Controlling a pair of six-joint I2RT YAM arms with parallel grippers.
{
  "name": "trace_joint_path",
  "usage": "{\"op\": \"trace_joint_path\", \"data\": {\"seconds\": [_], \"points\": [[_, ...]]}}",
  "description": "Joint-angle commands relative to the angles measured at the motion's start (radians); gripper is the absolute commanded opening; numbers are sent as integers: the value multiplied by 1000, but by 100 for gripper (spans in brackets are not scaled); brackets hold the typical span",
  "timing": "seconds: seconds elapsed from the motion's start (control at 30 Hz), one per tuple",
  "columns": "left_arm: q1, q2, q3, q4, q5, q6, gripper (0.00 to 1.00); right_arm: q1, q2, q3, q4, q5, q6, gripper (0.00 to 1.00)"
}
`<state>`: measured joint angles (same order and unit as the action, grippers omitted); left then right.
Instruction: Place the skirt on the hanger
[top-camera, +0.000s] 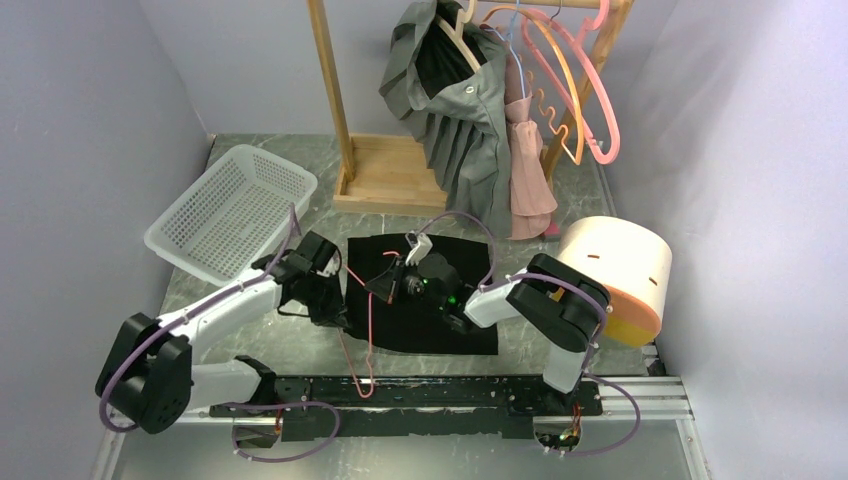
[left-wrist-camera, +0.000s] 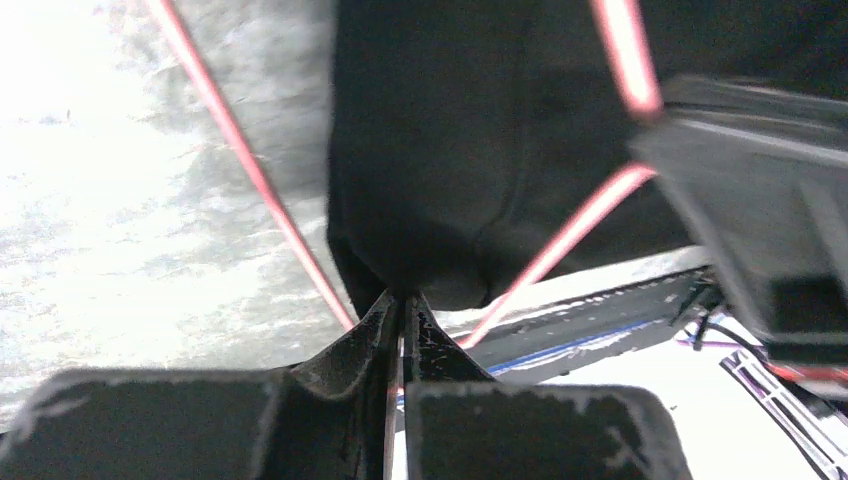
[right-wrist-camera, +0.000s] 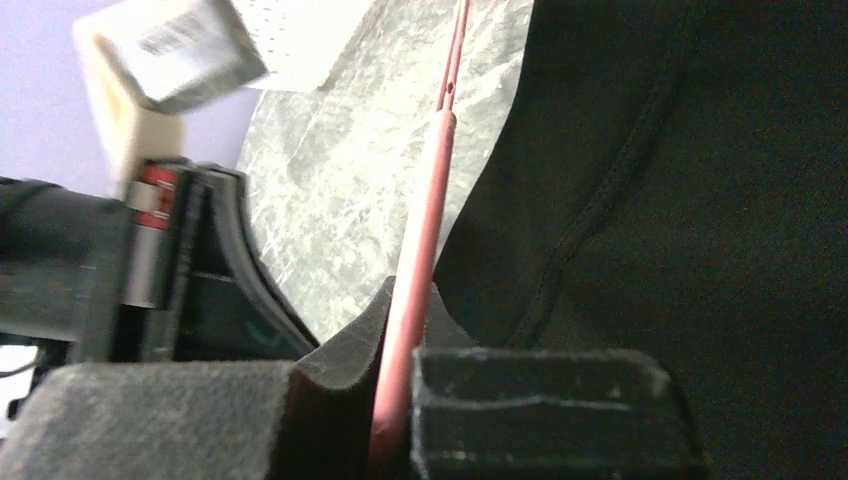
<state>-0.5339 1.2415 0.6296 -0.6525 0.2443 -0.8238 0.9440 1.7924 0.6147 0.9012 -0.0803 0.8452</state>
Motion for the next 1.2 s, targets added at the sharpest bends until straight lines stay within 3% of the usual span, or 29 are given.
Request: {"op": "trace_joint_path", "data": {"seconds": [0.0, 0.4, 0.5, 0.63, 0.77, 0.87, 0.97, 1.1, 1.17], "points": [[-5, -61, 96, -68, 42, 43, 7, -14, -15, 21, -56, 4, -21, 0], [-6, -128, 179, -126, 108, 46, 8, -104, -49, 82, -216, -50, 6, 0], [-6, -135, 181, -148, 105, 64, 26, -124, -48, 97, -254, -65, 2, 0], [-5, -152, 171, -165, -69, 37, 53, -135, -44, 109, -280, -73, -13, 0], [3, -155, 116, -59, -165, -8, 62, -135, -41, 122, -307, -65, -35, 0], [4, -133, 58, 40, -178, -36, 60, -135, -45, 127, -335, -38, -50, 0], [4, -100, -23, 125, -152, -55, 52, -135, -51, 135, -362, -16, -68, 0], [4, -41, -81, 189, -62, -50, 28, -135, -62, 136, -377, 1, -81, 0], [3, -32, -97, 185, -57, -51, 20, -134, -68, 140, -388, 19, -84, 0]]}}
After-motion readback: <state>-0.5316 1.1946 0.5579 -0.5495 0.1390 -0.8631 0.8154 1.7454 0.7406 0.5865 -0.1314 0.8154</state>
